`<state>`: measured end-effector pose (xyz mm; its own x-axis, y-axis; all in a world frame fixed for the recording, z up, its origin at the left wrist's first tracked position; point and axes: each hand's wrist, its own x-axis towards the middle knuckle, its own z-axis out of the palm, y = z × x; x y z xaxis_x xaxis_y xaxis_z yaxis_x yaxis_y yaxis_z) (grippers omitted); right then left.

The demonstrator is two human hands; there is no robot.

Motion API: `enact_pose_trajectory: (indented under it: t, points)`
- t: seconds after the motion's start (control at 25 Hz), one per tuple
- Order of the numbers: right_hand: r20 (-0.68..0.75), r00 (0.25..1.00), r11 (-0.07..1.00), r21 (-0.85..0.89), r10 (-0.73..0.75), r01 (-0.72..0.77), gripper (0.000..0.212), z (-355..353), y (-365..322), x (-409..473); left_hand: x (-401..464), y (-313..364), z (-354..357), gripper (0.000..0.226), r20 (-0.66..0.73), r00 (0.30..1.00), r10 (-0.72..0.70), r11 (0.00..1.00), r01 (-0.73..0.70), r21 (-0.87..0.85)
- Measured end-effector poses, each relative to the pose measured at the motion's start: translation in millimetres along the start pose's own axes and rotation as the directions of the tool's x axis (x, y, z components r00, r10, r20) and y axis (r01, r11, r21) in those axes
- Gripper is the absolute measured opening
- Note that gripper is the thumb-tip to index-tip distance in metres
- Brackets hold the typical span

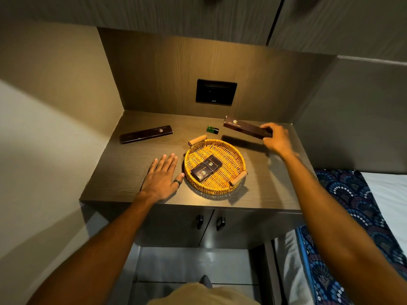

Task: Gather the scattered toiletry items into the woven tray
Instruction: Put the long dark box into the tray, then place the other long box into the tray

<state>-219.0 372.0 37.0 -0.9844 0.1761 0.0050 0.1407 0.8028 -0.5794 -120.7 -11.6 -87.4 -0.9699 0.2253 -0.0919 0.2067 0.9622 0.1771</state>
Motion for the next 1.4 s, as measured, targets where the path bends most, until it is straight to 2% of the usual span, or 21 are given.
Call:
enact_pose_trajectory:
  t: [0.04, 0.12, 0.2, 0.28, 0.4, 0.64, 0.92, 1.0, 1.12, 1.2, 1.28, 1.4]
  points:
    - [0.058, 0.99, 0.992, -0.011, -0.128, 0.129, 0.052, -8, 0, 1, 0, -1, 1, 0.076, 0.0, 1.0, 0.002, 1.0, -0.002, -0.003]
    - [0.211, 0.919, 0.934, -0.062, -0.333, 0.353, 0.051, -18, -4, -4, -1, -2, 2, 0.076, -0.011, 1.0, -0.001, 1.0, 0.001, -0.004]
    - [0.335, 0.837, 0.87, -0.087, -0.434, 0.486, 0.051, -16, -8, -15, -2, -2, 3, 0.076, -0.011, 1.0, -0.005, 1.0, 0.005, -0.007]
    - [0.431, 0.778, 0.828, -0.11, -0.458, 0.549, 0.052, -6, -10, -26, -1, -1, 4, 0.076, -0.011, 1.0, -0.004, 1.0, 0.004, -0.002]
    - [0.53, 0.745, 0.81, -0.169, -0.405, 0.562, 0.056, 8, -14, -34, 1, -1, 3, 0.076, -0.009, 1.0, -0.004, 1.0, 0.004, 0.004]
    - [0.55, 0.749, 0.778, -0.258, -0.37, 0.574, 0.057, 15, -13, -36, 0, -1, 6, 0.075, -0.014, 1.0, -0.009, 1.0, 0.009, 0.002]
    - [0.583, 0.726, 0.798, -0.206, -0.365, 0.566, 0.061, 2, -21, -37, 1, -2, 8, 0.076, -0.026, 1.0, -0.004, 1.0, 0.004, 0.0]
    - [0.501, 0.766, 0.849, -0.111, -0.402, 0.517, 0.069, 0, -32, -37, 2, -2, 9, 0.077, -0.029, 1.0, -0.007, 1.0, 0.007, -0.002]
    - [0.191, 0.873, 0.892, 0.042, -0.449, 0.449, 0.079, 27, -81, -37, 0, 3, 8, 0.076, -0.022, 1.0, -0.006, 1.0, 0.006, -0.007]
    - [0.087, 0.887, 0.891, 0.061, -0.454, 0.45, 0.077, 66, -130, -34, -5, 6, 5, 0.076, -0.016, 1.0, -0.009, 1.0, 0.009, -0.021]
    - [0.14, 0.873, 0.882, -0.003, -0.467, 0.472, 0.076, 108, -176, -28, -7, 8, 2, 0.076, -0.029, 0.999, -0.038, 0.999, 0.038, -0.022]
    - [0.38, 0.827, 0.856, -0.147, -0.414, 0.496, 0.078, 162, -223, -20, -8, 3, -2, 0.075, -0.019, 0.997, -0.074, 0.997, 0.074, -0.003]
